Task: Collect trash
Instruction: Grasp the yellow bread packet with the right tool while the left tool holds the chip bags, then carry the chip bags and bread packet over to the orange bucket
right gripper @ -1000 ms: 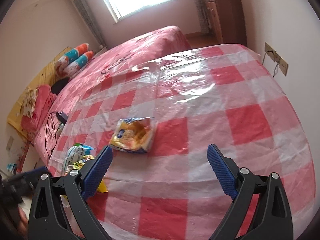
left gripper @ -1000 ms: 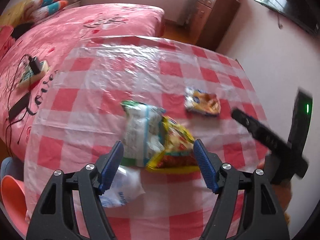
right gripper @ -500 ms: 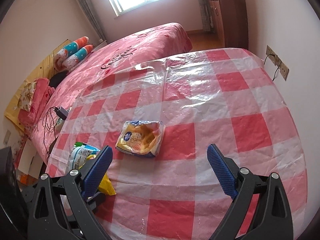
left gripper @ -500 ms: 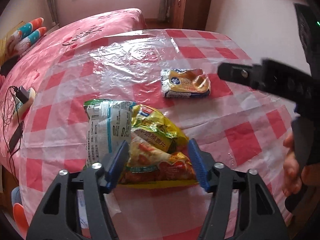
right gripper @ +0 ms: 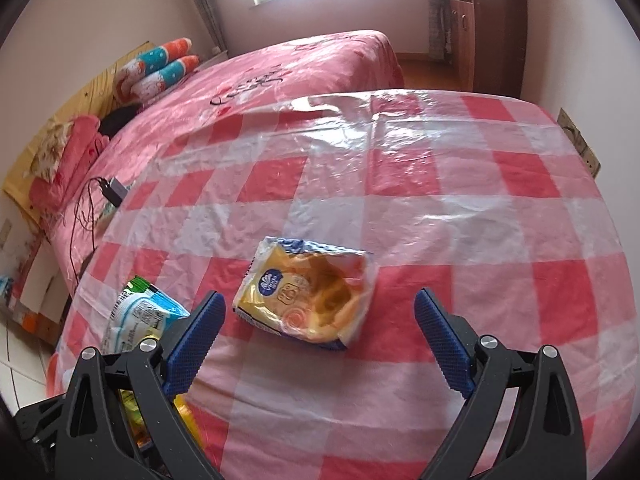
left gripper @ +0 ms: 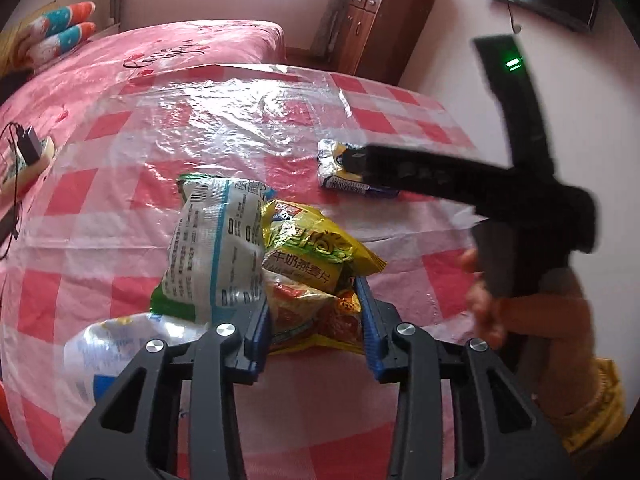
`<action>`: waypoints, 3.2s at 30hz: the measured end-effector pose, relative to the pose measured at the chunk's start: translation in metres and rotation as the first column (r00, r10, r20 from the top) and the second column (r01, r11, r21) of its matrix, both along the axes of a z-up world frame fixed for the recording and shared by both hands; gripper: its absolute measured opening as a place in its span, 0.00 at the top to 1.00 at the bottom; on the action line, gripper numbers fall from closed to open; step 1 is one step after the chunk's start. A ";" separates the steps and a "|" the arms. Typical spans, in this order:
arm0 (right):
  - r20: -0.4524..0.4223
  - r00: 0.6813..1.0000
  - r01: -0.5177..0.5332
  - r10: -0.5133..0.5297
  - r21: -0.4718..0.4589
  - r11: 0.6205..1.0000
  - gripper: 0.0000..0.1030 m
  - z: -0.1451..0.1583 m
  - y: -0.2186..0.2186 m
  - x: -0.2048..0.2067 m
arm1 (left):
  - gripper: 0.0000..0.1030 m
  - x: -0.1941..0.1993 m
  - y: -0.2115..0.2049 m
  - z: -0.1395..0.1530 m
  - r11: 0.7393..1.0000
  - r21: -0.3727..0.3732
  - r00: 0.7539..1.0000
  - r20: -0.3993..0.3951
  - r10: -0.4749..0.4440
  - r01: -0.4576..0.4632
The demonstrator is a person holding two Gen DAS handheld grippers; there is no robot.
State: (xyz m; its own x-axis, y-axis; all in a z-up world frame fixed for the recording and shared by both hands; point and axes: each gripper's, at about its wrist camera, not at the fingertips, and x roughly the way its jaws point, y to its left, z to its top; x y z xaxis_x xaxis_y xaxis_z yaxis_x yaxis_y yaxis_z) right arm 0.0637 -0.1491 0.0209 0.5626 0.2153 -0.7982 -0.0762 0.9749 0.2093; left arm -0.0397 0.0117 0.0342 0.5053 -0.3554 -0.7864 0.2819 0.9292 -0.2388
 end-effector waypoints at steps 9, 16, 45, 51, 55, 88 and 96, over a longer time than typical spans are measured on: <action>0.004 1.000 -0.021 0.022 -0.200 0.979 0.08 -0.012 0.032 0.012 | 0.62 -0.007 0.028 0.016 0.996 -0.072 0.999 0.024 0.047 -0.045; 0.016 0.999 -0.044 0.049 -0.246 0.968 0.19 -0.013 0.042 0.011 | 0.62 -0.010 0.047 0.017 0.993 -0.088 0.996 0.031 0.085 -0.082; 0.024 0.994 -0.100 0.105 -0.168 0.981 0.90 0.006 0.037 -0.042 | 0.61 -0.032 0.088 0.022 0.983 -0.118 0.989 0.027 0.144 -0.140; -0.112 0.978 -0.169 0.177 0.083 0.982 0.86 0.003 0.020 -0.078 | 0.61 -0.042 0.096 0.017 0.981 -0.125 0.989 0.017 0.150 -0.147; -0.112 0.967 -0.218 0.227 0.087 0.972 0.47 0.009 0.027 -0.107 | 0.61 -0.045 0.102 0.015 0.980 -0.133 0.989 0.015 0.149 -0.146; 0.015 0.973 -0.222 0.228 -0.175 0.959 0.66 0.008 0.069 -0.136 | 0.61 -0.082 0.158 0.003 0.965 -0.210 0.986 0.013 0.164 -0.157; 0.044 0.980 -0.186 0.195 -0.148 0.971 0.70 0.021 0.071 -0.148 | 0.61 -0.091 0.176 0.003 0.958 -0.223 0.981 0.020 0.191 -0.182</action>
State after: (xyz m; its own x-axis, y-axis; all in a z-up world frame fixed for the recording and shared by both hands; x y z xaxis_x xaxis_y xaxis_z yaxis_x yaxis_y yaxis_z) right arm -0.0843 -0.0780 0.0421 0.5682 0.2095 -0.7958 -0.2713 0.9607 0.0592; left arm -0.1311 0.1879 0.0372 0.6095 -0.4130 -0.6767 0.1223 0.8923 -0.4345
